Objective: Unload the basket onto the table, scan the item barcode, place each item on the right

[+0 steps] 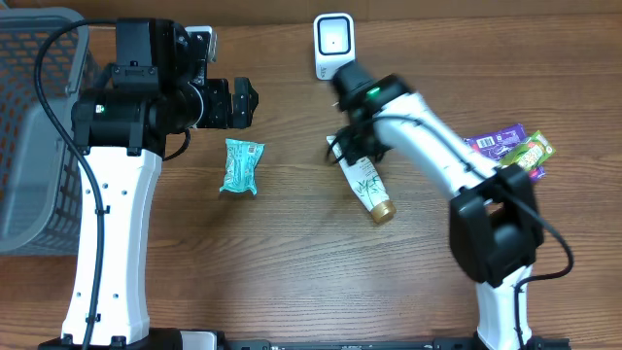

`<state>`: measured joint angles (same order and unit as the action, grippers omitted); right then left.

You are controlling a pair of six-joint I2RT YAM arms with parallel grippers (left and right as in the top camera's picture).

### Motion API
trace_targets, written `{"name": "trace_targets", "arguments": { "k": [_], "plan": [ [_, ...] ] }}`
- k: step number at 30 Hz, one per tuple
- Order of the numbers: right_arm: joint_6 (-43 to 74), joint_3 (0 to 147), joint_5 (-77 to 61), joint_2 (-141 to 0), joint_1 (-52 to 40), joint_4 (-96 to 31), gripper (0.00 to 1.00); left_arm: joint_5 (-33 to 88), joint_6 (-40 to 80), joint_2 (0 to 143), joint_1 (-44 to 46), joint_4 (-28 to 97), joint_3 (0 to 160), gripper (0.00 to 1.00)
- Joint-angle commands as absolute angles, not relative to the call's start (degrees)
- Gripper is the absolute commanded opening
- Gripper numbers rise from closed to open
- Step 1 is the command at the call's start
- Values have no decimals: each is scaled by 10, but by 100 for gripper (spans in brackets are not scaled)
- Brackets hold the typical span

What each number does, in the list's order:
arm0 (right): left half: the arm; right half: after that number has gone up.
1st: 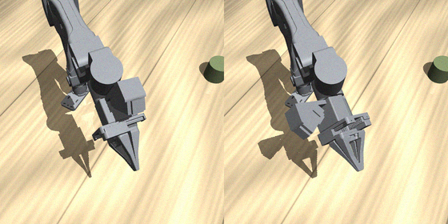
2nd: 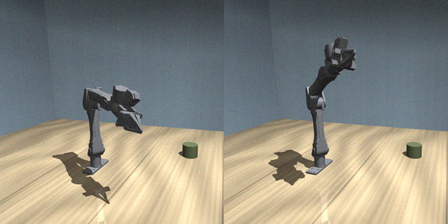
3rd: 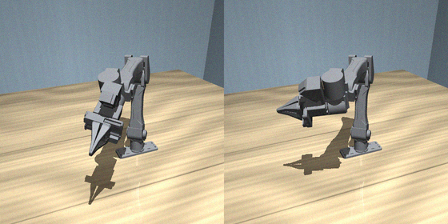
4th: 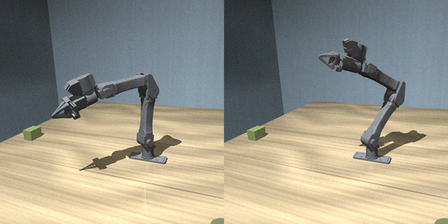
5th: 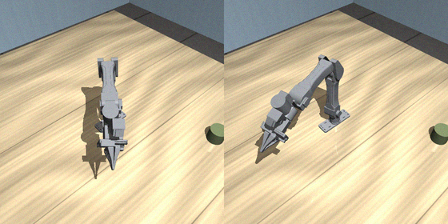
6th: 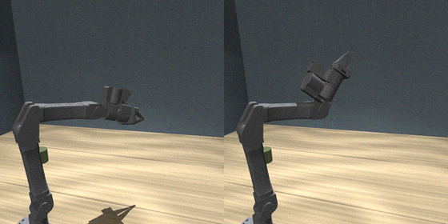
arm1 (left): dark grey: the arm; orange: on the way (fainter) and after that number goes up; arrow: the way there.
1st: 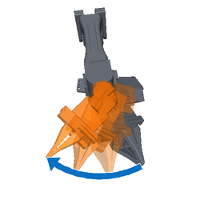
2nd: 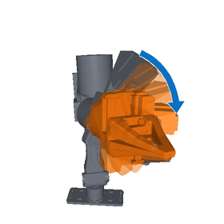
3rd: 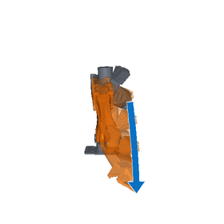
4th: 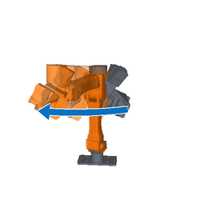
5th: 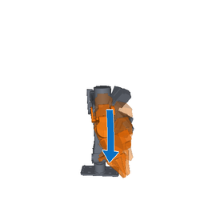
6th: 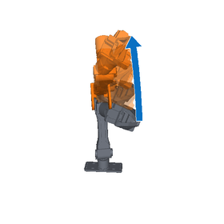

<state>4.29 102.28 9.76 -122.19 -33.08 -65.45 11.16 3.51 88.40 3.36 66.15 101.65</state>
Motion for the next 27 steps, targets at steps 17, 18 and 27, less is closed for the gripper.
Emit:
{"name": "trace_targets", "arguments": {
  "k": [17, 18, 27],
  "plan": [
    [42, 845, 294, -1205, -408, -558, 27, 115, 43, 888, 34, 661, 1023, 100],
    [42, 845, 296, -1205, -408, -558, 24, 115, 43, 888, 34, 661, 1023, 100],
    [13, 873, 158, -1189, -408, -569, 4, 115, 43, 888, 34, 661, 1023, 100]
  ]
}}
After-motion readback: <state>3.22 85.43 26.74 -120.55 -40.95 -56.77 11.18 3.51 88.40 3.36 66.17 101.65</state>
